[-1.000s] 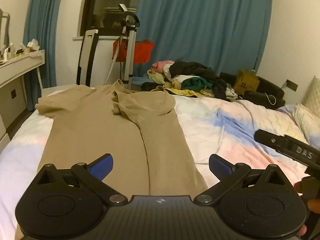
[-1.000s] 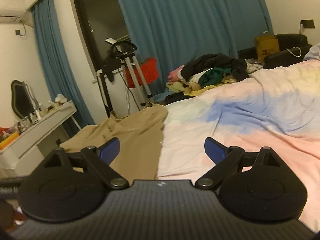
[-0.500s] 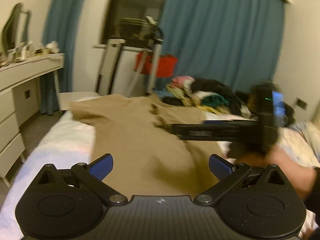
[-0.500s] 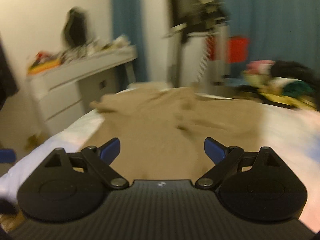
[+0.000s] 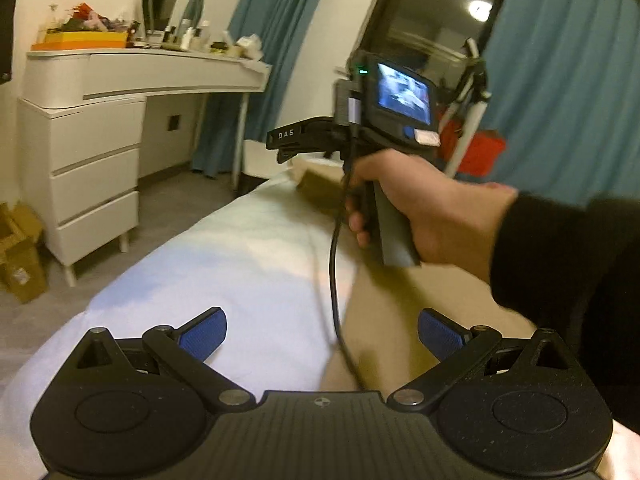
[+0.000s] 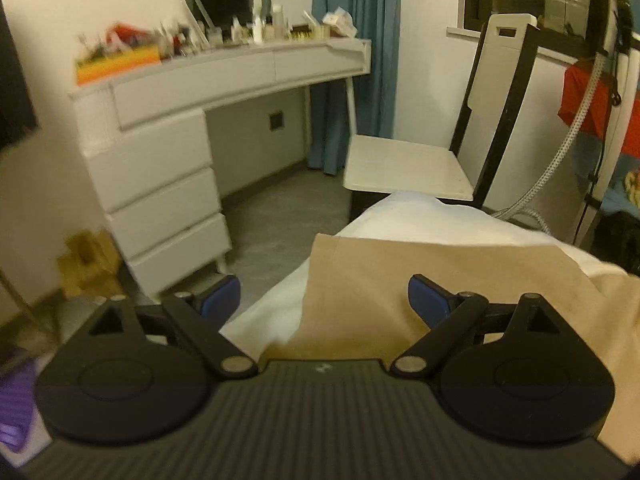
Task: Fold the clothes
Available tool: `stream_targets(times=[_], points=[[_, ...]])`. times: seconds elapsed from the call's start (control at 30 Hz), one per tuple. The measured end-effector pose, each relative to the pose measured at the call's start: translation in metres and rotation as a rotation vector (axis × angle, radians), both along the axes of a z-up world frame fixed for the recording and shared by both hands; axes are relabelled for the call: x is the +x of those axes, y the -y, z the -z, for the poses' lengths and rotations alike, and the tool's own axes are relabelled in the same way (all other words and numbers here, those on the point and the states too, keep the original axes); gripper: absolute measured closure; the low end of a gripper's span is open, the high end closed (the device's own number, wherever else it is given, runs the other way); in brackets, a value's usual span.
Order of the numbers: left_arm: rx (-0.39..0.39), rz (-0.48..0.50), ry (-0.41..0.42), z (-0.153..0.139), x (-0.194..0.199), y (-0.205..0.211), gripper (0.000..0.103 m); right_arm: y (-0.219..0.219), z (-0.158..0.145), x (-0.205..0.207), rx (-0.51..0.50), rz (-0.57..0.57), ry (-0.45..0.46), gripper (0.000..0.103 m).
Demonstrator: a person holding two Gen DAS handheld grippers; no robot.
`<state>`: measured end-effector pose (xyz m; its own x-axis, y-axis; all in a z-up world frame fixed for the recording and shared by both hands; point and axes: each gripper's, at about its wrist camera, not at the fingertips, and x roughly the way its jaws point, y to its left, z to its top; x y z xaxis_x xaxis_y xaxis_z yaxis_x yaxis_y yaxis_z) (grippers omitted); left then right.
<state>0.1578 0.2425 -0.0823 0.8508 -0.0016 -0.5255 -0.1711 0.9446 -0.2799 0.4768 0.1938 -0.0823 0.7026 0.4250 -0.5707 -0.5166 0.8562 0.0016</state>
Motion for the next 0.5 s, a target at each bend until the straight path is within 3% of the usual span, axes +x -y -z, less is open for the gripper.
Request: stream_targets(times=[0.1, 0.13, 0.17, 0.2, 0.23, 0.27, 0.3, 0.5], points=[[-0.008, -0.006, -0.003, 0.003, 0.002, -0.002, 0.001, -0.009, 0.019, 0.018, -0.016, 0.051, -0.042, 0.012], [-0.007, -0.004, 0.0, 0.003, 0.003, -0.003, 0.001, -0.011, 0.024, 0.023, -0.017, 0.067, -0.05, 0.028], [-0.002, -0.002, 0.002, 0.003, 0.002, -0.002, 0.001, -0.008, 0.024, 0.024, -0.005, 0.086, -0.046, 0.034], [0.002, -0.001, 0.003, 0.003, 0.001, -0.001, 0.001, -0.006, 0.024, 0.025, 0.007, 0.105, -0.041, 0.047], [0.007, -0.002, 0.004, 0.004, 0.0, 0.001, 0.001, -0.004, 0.024, 0.025, 0.019, 0.124, -0.037, 0.074], [0.012, -0.003, 0.007, 0.004, -0.001, 0.003, 0.001, 0.003, 0.02, 0.026, 0.052, 0.138, -0.044, 0.086], [0.017, -0.004, 0.01, 0.004, -0.003, 0.005, 0.001, 0.011, 0.016, 0.027, 0.086, 0.152, -0.052, 0.091], [0.025, -0.007, 0.04, 0.0, -0.007, 0.021, 0.001, 0.069, -0.039, 0.003, 0.26, 0.165, 0.053, 0.093]])
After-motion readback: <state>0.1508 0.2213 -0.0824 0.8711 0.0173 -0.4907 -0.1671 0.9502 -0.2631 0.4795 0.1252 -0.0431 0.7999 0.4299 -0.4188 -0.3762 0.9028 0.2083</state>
